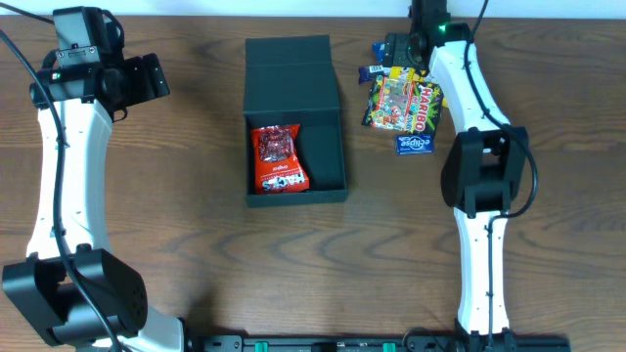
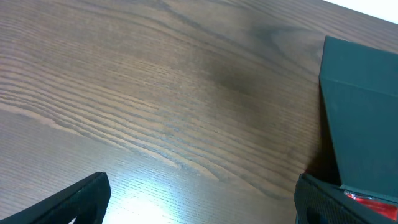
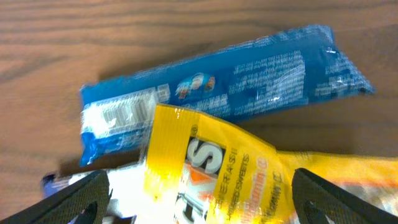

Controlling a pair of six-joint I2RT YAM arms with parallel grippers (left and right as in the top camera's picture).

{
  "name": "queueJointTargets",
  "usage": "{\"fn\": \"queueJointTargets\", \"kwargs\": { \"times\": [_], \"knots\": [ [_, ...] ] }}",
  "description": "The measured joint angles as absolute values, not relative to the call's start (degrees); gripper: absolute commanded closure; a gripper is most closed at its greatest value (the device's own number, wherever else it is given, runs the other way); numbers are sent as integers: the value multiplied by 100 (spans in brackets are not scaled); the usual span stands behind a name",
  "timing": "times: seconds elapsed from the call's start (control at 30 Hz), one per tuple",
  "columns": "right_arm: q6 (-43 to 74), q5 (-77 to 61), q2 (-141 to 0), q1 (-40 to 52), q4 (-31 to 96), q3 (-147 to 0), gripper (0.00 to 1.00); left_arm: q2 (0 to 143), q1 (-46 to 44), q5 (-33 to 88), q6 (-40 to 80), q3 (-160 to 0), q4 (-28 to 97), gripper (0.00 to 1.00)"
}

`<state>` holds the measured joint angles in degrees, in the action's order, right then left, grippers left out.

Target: Pack container

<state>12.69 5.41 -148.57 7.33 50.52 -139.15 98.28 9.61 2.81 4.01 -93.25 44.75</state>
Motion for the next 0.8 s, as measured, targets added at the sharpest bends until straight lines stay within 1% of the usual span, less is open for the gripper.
{"fn": "queueJointTargets", "kwargs": {
  "times": [0.1, 0.17, 0.37, 0.67, 0.8],
  "knots": [
    [1243, 609, -14862, 749, 5107, -14370, 1, 9828, 961, 281, 401, -9325, 4449, 5],
    [1234, 668, -14862, 746, 4772, -14643, 1, 9828, 961, 281, 401, -9325, 4423, 5],
    [1151, 604, -14892, 738, 3474, -14779, 9, 9828, 961, 281, 401, -9325, 4342, 5],
    [1210, 478, -15480, 703, 3404, -14781, 9, 9898, 961, 281, 401, -9325, 4316, 5],
    [1302, 451, -15714, 685, 3454, -14781, 7, 9902, 961, 281, 401, -9325, 4313, 5]
  ]
}}
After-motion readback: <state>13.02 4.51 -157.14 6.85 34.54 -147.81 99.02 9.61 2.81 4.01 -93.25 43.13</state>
